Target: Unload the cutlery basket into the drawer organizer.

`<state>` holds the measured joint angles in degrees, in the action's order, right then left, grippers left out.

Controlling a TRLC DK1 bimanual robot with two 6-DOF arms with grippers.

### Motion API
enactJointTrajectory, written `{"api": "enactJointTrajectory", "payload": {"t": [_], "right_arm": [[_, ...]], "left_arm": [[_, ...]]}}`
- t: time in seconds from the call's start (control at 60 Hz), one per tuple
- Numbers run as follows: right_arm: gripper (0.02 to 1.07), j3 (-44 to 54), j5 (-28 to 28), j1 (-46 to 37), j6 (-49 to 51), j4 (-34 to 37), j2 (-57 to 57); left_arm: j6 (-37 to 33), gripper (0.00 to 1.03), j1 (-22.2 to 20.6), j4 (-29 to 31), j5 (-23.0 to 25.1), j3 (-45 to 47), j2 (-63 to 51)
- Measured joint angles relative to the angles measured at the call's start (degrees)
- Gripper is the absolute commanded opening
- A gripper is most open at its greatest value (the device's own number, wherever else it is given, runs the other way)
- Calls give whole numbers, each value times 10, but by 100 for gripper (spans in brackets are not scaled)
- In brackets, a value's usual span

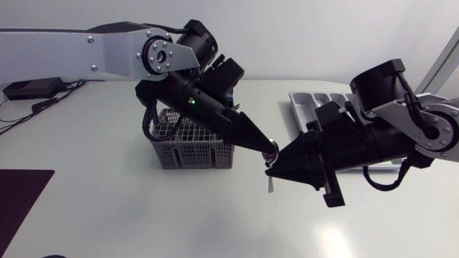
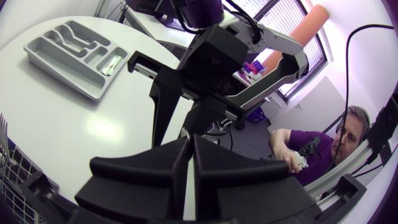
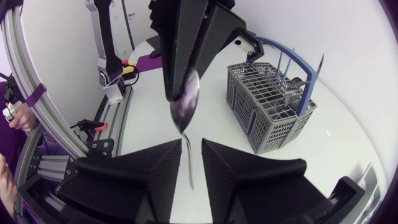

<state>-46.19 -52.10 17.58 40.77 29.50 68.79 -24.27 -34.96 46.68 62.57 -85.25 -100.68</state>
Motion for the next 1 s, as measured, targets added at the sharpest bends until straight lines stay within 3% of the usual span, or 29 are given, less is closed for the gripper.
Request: {"api": "enactJointTrajectory", "payload": {"t": [0.317, 0.567, 1.0], "right_arm": [[25, 0, 0, 0, 0, 14, -21], [11, 0, 9, 0, 0, 20, -23], [8, 0, 9, 0, 4, 20, -27]], "left_arm": [[0, 6, 0, 6, 0, 0, 0], [0, 6, 0, 13, 0, -4, 0], [0, 7, 0, 19, 2, -7, 0]]}}
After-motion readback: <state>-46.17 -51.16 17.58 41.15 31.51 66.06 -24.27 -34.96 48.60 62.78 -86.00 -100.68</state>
